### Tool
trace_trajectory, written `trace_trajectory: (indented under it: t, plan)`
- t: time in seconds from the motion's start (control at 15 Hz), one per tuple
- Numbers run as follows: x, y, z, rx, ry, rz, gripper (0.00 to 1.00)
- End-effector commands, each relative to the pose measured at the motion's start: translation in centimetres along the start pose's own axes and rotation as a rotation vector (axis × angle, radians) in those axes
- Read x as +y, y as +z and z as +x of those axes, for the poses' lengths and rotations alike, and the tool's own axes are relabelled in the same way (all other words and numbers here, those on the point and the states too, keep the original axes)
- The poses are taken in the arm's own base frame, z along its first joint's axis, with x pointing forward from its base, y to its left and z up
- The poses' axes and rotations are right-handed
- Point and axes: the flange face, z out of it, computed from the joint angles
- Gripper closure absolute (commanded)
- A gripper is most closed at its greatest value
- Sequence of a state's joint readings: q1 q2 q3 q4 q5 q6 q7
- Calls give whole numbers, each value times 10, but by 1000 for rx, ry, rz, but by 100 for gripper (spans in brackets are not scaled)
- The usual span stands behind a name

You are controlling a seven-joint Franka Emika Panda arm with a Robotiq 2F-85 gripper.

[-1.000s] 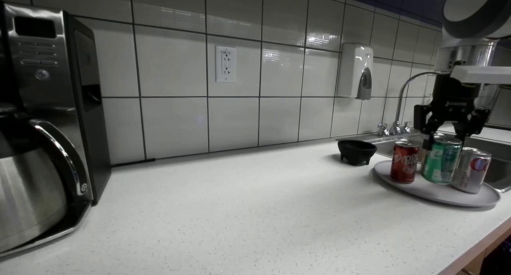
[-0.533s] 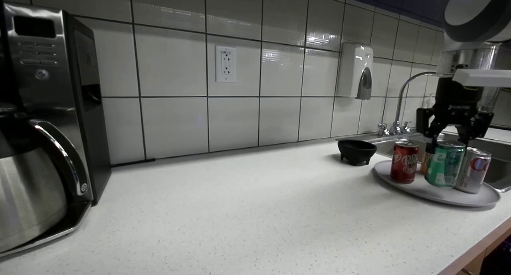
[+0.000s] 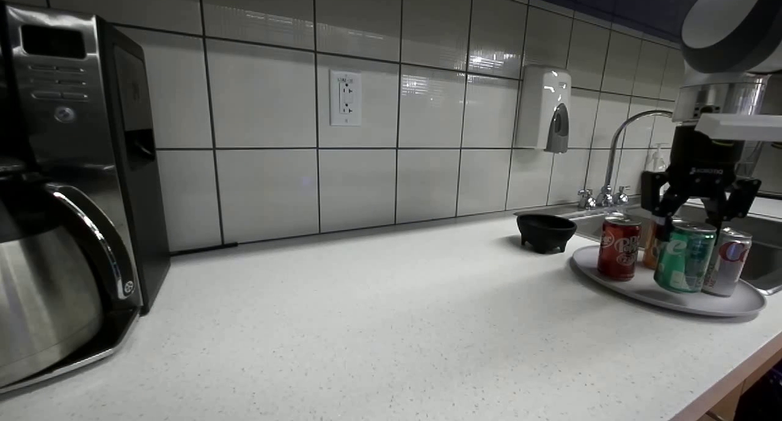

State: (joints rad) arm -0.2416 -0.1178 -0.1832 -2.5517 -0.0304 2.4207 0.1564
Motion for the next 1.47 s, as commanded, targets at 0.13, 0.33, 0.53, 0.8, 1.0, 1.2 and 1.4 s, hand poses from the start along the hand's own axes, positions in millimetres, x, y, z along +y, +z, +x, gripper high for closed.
trace_trajectory:
  t: [0.13, 0.33, 0.53, 0.8, 1.0, 1.2, 1.4]
  plan:
    - [4, 5, 6, 13, 15, 21, 60]
    - [4, 6, 5, 13, 21, 21, 23]
    - [3, 2, 6, 29, 23, 20, 1]
    - [-1, -8, 3, 61, 20, 26, 0]
    - [-9, -28, -3, 110, 7, 31, 0]
    - [-24, -55, -11, 164, -25, 34, 0]
    - [-48, -75, -20, 208, -69, 38, 0]
